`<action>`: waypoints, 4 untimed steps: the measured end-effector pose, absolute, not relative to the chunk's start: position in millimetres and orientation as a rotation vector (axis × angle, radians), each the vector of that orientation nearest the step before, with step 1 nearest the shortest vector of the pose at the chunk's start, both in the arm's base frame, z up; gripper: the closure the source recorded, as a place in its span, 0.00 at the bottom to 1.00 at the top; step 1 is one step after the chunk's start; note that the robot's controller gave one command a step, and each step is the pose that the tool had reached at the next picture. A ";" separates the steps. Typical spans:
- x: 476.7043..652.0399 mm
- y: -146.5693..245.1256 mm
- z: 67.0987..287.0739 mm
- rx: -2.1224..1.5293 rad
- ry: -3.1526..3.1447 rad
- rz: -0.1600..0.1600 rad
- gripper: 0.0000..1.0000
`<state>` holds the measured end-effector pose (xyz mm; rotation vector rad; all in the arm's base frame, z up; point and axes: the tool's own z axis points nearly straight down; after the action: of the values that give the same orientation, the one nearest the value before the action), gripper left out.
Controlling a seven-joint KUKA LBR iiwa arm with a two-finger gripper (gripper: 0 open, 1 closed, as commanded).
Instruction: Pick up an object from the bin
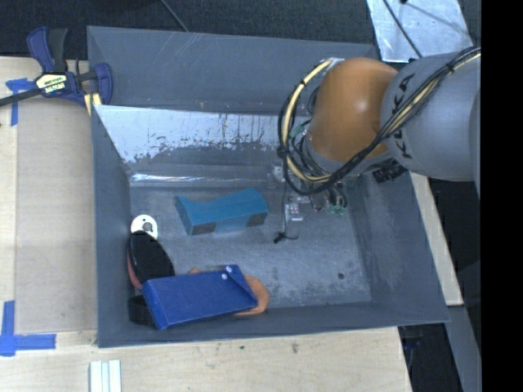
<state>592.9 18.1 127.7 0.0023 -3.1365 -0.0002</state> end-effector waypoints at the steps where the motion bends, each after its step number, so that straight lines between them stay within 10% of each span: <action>1: 594.7 18.1 132.6 0.002 -3.145 0.000 0.00; 2: 612.7 31.2 71.2 0.117 -3.142 0.001 1.00; 4: 608.9 44.4 94.6 0.445 -3.116 0.000 1.00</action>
Offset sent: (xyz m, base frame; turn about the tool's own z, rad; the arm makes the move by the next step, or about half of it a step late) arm 0.0187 0.0144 -0.0577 -0.0751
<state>608.9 44.4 94.6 0.4445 -3.1156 0.0004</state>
